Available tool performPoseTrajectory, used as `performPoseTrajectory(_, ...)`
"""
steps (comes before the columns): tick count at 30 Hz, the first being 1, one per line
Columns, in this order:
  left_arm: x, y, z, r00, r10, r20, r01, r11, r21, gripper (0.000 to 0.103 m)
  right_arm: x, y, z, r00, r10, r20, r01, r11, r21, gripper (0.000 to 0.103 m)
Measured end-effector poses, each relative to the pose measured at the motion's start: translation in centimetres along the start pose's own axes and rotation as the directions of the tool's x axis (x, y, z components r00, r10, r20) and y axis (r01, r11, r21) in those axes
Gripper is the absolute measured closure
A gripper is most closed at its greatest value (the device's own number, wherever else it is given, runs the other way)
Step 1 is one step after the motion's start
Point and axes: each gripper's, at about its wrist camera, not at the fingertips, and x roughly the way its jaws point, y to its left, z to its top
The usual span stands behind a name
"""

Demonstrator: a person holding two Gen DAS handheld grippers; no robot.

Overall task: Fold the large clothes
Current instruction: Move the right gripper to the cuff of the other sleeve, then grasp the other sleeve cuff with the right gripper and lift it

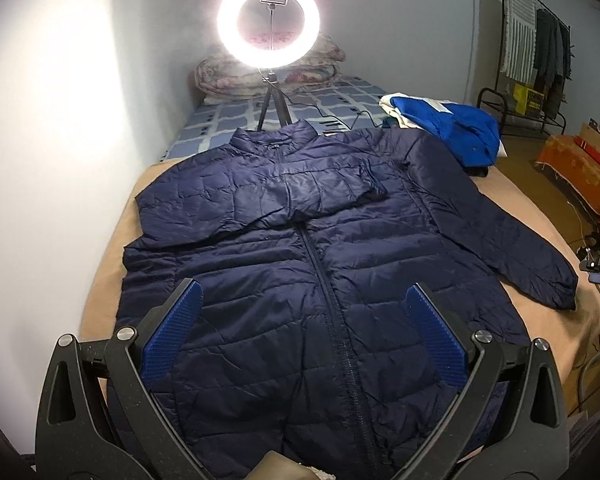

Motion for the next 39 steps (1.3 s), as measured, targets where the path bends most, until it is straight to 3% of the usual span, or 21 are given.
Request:
performPoseTrajectory(7, 0.7, -0.4, -0.5, 1.000, 0.007, -0.019, -0.007, 1.000, 0.025, 0.000, 2.6, -3.4, -0.6, 0.996, 0.066, -0.055, -0.056, 0.984, 0.169, 0.041)
performPoseTrajectory(14, 0.7, 0.1, -0.4, 1.000, 0.014, -0.017, -0.014, 1.000, 0.014, 0.000, 3.4, -1.7, -0.4, 0.999, 0.023, -0.035, -0.020, 0.997, 0.071, 0.042)
performPoseTrajectory(15, 0.7, 0.3, -0.4, 1.000, 0.015, -0.017, -0.015, 1.000, 0.012, 0.000, 3.7, -1.4, -0.4, 0.999, 0.008, -0.032, -0.006, 0.999, 0.044, 0.046)
performPoseTrajectory(18, 0.7, 0.6, -0.3, 1.000, 0.021, -0.017, -0.021, 1.000, 0.008, 0.000, 4.4, 0.4, -0.5, 0.996, -0.084, -0.011, 0.083, 0.993, -0.085, 0.069)
performPoseTrajectory(20, 0.7, 0.9, -0.3, 1.000, 0.026, -0.015, -0.026, 1.000, 0.002, 0.000, 4.5, 1.5, -0.5, 0.997, -0.083, -0.005, 0.081, 0.987, -0.140, 0.094)
performPoseTrajectory(24, 0.4, 1.7, -0.2, 0.999, 0.037, -0.010, -0.037, 0.999, -0.012, 0.000, 3.2, 2.9, -0.4, 0.997, -0.068, 0.032, 0.073, 0.983, -0.170, 0.096)
performPoseTrajectory(31, 0.0, 3.7, -0.2, 0.998, 0.061, 0.000, -0.061, 0.997, -0.056, 0.000, -2.7, 8.2, -0.6, 0.984, 0.118, 0.131, -0.088, 0.972, -0.216, 0.097)
performPoseTrajectory(39, -0.5, 6.3, -0.4, 0.995, 0.099, 0.003, -0.098, 0.989, -0.113, 0.000, -6.2, 18.3, -2.1, 0.937, 0.326, 0.125, -0.264, 0.896, -0.357, 0.097)
